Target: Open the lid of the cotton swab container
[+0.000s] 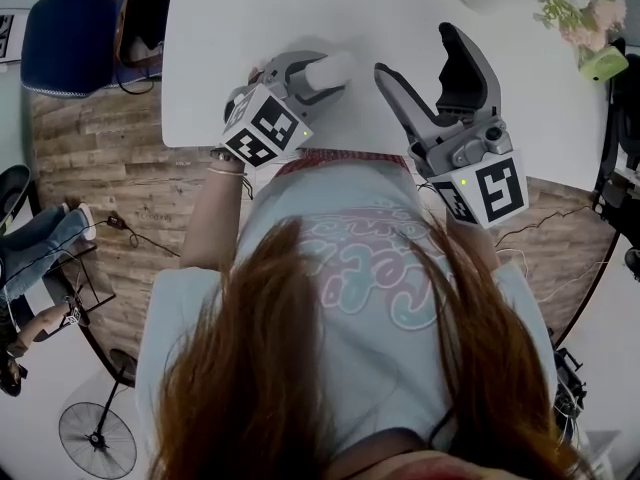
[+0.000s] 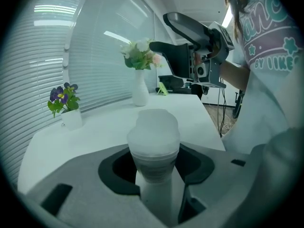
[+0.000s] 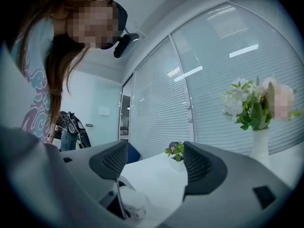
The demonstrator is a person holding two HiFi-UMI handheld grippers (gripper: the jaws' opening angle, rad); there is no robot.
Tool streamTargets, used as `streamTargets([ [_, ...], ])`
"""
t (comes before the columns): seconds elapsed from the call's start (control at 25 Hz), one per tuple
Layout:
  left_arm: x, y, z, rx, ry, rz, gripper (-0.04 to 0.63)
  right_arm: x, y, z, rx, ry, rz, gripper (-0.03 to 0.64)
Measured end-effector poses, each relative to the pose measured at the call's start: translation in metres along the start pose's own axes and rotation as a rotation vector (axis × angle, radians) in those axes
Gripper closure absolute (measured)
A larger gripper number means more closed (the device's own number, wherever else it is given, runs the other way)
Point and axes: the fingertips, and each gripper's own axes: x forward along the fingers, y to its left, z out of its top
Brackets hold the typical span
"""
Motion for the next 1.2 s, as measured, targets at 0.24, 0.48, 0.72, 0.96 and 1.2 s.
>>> streamTargets([
  [0.24, -0.002, -0.002, 0.0, 0.007, -0.013, -0.028, 0.393, 0.001, -0.001, 0.003, -0.007, 0.001, -0.001, 0.265],
  [0.48, -0.008, -0.001, 0.006, -0.021, -0.077, -0.043, 0.394, 0.003, 0.001, 0.006, -0.012, -0.003, 0.008, 0.265],
  [0.72, -0.016, 0.003, 0.001, -0.013, -0.066, -0.034, 0.396, 0.007, 0.003, 0.009, -0.016, -0.005, 0.02, 0.265],
  [0.96, -0.029, 0.005, 0.013, -0.007, -0.084, -0.06, 0.396, 0.013, 0.007, 0.011, -0.013, -0.01, 0.047, 0.265],
  [1.2, -0.048, 0.008, 0.025, 0.014, -0.083, -0.099, 0.396, 0.02, 0.013, 0.013, -0.016, -0.013, 0.083, 0.265],
])
